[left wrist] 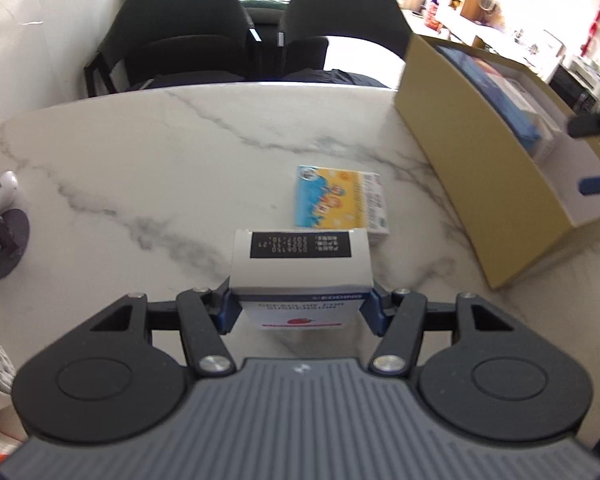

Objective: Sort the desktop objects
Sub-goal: 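Grasp the second white strawberry box with the left tool and lift it, then grasp the box with the right tool while the left tool opens, then carry the strawberry box with the right tool over the shoe box, then lower the strawberry box into the shoe box beside the other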

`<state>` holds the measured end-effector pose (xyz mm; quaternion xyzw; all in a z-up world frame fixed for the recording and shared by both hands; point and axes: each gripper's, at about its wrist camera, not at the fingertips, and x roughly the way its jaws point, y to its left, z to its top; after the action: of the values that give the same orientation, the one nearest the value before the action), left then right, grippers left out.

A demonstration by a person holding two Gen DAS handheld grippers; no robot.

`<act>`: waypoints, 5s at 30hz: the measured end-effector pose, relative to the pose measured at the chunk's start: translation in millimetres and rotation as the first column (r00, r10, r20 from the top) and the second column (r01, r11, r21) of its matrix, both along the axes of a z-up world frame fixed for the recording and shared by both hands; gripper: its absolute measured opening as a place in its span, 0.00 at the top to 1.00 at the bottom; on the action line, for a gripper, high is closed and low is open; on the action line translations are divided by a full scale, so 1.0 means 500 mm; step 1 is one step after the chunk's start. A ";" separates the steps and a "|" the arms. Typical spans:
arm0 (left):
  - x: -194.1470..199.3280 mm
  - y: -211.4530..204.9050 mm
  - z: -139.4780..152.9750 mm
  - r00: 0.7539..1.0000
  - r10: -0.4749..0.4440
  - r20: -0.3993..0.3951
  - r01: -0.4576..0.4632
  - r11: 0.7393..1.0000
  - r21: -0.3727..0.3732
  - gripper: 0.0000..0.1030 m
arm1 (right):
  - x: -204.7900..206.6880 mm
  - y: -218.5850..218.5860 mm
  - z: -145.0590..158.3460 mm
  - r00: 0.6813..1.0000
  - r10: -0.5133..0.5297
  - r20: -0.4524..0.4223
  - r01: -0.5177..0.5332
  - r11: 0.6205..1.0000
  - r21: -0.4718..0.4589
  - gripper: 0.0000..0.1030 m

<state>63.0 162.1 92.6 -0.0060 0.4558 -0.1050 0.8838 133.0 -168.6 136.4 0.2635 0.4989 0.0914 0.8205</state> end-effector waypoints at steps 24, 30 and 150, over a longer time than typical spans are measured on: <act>-0.020 -0.078 -0.049 0.982 -0.190 0.021 0.187 0.979 0.079 0.44 | -0.013 0.086 0.036 0.986 0.156 0.067 -0.126 0.936 -0.330 0.03; -0.022 -0.083 -0.050 0.980 -0.200 0.022 0.197 0.976 0.091 0.43 | -0.011 0.090 0.034 0.985 0.164 0.060 -0.133 0.928 -0.348 0.03; 0.000 -0.103 -0.025 0.998 -0.055 -0.009 0.056 0.994 0.090 0.02 | 0.059 0.024 -0.019 0.980 0.178 -0.095 -0.192 0.965 -0.176 0.56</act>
<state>63.1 110.7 80.3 0.0464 0.4629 -0.1086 0.8785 162.3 -156.5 127.0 0.1421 0.5593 0.1106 0.8091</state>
